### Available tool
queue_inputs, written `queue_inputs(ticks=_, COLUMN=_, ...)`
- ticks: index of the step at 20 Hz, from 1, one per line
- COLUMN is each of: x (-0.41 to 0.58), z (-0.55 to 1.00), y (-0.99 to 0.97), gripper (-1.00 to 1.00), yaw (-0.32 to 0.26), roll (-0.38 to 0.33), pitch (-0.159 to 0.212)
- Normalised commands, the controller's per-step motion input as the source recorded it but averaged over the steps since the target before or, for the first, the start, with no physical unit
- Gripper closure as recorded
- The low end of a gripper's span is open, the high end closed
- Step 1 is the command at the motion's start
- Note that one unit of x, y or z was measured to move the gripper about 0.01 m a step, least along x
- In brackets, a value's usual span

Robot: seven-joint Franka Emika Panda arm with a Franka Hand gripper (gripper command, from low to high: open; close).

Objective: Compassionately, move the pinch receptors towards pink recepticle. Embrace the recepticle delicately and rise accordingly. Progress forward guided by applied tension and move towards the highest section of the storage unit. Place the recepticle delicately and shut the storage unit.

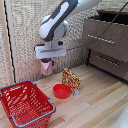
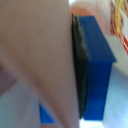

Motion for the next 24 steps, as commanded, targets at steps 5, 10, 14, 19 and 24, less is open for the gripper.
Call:
queue_inputs(ticks=5, x=0.283, z=0.92, y=-0.07, gripper=1.0, yaw=-0.073, roll=0.0, pitch=0.14)
queue_inputs(ticks=10, x=0.122, z=0.99, y=-0.13, gripper=1.0, yaw=-0.104, roll=-0.023, pitch=0.091)
queue_inputs(ticks=14, x=0.004, z=1.0, y=-0.14, gripper=1.0, yaw=-0.083, roll=-0.052, pitch=0.064)
queue_inputs(ticks=19, x=0.0, z=1.0, y=-0.17, gripper=1.0, yaw=-0.043, roll=-0.049, pitch=0.059)
queue_inputs(ticks=24, x=0.009, z=0.88, y=-0.24, gripper=1.0, yaw=0.03, roll=-0.047, pitch=-0.01)
